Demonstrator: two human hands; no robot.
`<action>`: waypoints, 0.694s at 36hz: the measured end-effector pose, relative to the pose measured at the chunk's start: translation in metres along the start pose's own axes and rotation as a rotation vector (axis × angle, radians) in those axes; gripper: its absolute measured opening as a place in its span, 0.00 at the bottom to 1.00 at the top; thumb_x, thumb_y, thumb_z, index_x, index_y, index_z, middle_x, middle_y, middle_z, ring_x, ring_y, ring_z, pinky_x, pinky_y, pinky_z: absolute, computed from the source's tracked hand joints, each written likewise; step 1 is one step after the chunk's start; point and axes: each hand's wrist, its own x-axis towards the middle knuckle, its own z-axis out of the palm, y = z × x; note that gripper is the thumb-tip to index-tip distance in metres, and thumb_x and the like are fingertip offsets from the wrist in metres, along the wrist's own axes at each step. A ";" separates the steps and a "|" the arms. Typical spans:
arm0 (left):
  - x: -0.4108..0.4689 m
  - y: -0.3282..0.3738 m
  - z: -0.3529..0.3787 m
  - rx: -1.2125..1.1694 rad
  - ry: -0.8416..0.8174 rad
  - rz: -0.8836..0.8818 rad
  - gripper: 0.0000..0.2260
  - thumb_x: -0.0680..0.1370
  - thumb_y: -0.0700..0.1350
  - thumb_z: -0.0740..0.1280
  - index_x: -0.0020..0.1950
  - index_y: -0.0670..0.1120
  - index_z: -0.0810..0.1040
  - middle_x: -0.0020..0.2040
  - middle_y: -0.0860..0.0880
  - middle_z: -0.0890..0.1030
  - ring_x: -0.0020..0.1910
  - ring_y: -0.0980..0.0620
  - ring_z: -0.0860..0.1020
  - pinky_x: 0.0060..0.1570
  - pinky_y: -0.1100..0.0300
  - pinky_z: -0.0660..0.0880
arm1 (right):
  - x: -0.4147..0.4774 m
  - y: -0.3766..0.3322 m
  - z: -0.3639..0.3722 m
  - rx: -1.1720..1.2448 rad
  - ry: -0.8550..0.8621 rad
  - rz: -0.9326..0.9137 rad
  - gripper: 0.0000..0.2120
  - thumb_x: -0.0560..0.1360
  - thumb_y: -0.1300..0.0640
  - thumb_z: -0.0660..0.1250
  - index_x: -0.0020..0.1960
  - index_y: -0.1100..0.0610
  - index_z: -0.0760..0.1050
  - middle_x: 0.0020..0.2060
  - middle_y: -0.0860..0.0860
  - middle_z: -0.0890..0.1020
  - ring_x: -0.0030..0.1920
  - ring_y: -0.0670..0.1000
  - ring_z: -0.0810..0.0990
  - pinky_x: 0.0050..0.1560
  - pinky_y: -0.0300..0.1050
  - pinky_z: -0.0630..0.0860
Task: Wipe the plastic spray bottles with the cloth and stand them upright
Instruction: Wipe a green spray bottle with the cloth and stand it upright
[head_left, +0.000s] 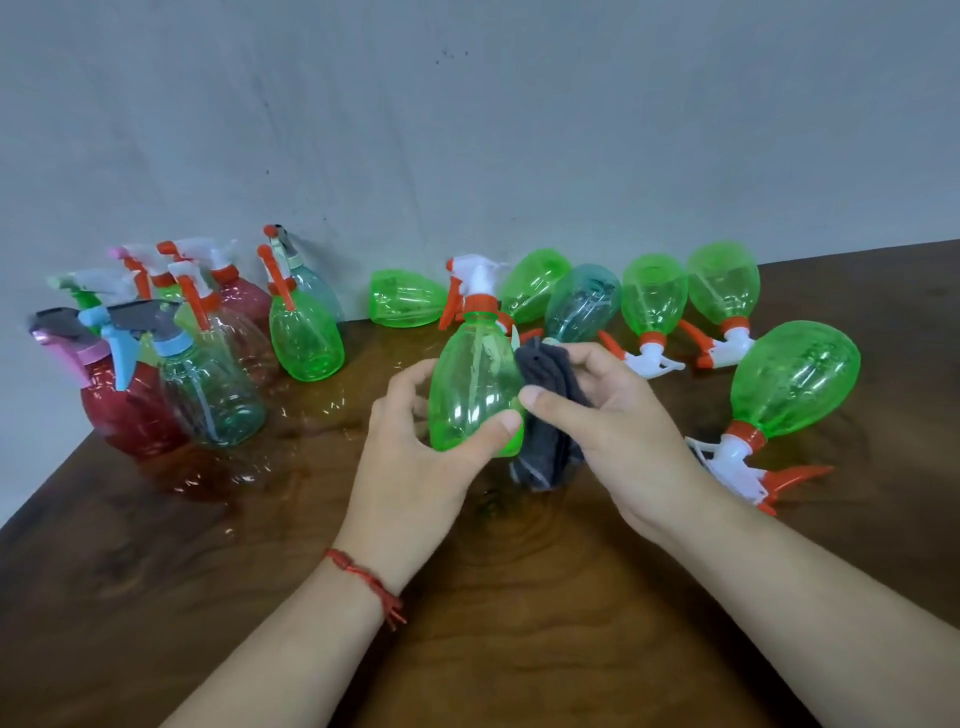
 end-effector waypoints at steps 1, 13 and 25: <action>-0.002 0.001 0.000 0.013 -0.016 0.002 0.35 0.65 0.68 0.81 0.69 0.68 0.74 0.63 0.53 0.81 0.60 0.55 0.83 0.62 0.49 0.82 | 0.000 0.002 0.002 0.008 0.001 0.005 0.13 0.79 0.63 0.74 0.63 0.56 0.80 0.53 0.53 0.88 0.56 0.53 0.87 0.65 0.57 0.81; 0.003 -0.002 -0.025 -0.168 -0.211 0.149 0.42 0.64 0.44 0.88 0.73 0.53 0.69 0.70 0.51 0.78 0.70 0.46 0.79 0.68 0.48 0.79 | -0.001 -0.006 -0.008 0.152 -0.075 0.160 0.10 0.82 0.62 0.68 0.62 0.57 0.82 0.58 0.59 0.87 0.55 0.58 0.85 0.58 0.61 0.79; -0.004 0.006 -0.025 -0.071 -0.293 0.243 0.55 0.65 0.40 0.87 0.84 0.54 0.60 0.77 0.57 0.73 0.76 0.53 0.74 0.74 0.57 0.73 | 0.005 -0.013 -0.014 -0.039 -0.051 -0.136 0.14 0.79 0.67 0.72 0.60 0.52 0.85 0.56 0.51 0.88 0.61 0.51 0.86 0.67 0.54 0.80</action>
